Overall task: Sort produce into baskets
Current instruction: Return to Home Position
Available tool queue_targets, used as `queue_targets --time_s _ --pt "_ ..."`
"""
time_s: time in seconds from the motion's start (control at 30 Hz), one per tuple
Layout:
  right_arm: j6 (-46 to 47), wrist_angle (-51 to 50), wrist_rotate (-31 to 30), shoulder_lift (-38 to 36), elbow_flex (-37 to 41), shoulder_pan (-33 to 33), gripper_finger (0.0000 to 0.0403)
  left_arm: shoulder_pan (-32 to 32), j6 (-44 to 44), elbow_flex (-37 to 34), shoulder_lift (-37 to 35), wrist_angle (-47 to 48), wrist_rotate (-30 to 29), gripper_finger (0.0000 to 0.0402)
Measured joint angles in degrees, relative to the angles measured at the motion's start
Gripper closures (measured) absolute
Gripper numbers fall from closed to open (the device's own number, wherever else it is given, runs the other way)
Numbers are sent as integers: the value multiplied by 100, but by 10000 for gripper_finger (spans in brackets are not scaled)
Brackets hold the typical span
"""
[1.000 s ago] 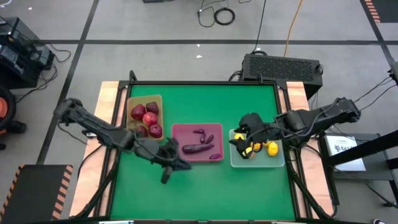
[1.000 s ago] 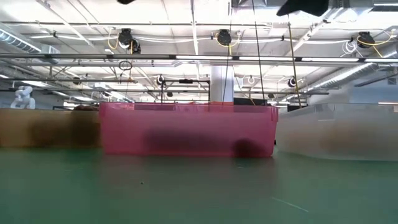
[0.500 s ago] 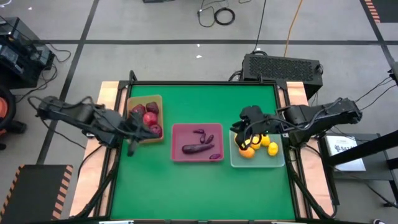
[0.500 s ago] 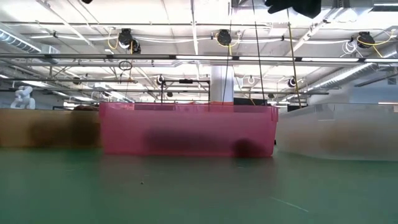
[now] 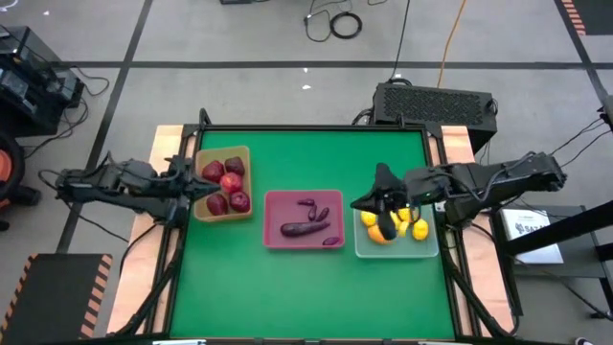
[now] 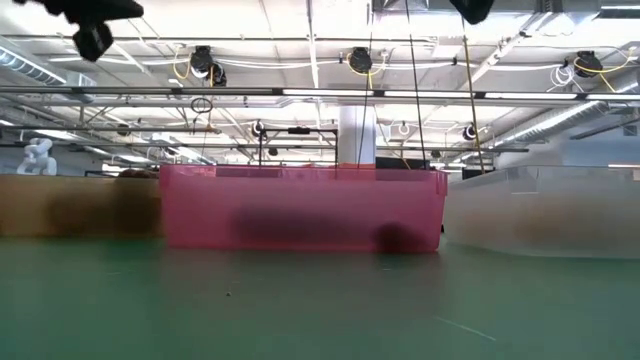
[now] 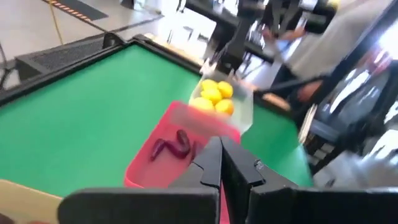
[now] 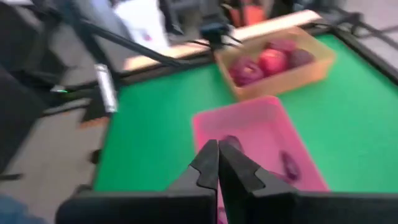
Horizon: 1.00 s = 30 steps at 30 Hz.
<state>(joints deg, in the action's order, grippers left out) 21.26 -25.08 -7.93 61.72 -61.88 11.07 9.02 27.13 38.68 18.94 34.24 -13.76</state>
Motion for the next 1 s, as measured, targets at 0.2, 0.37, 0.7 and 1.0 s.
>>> queue_targets --time_s 0.2,0.37,0.7,1.0 --pt "95 1427 651 -1117 1434 -174 402 0 460 -1077 -806 -1101 -185 397" --pt "620 1963 676 -2035 2451 -201 402 0 708 -1759 -1081 -1918 -250 397" --pt "1408 2249 648 -3286 3877 -196 403 0 1309 -2610 -1096 -2932 -303 397" --pt "1348 3639 583 -3785 5031 -198 403 0 1309 -2800 -1095 -3243 -304 398"
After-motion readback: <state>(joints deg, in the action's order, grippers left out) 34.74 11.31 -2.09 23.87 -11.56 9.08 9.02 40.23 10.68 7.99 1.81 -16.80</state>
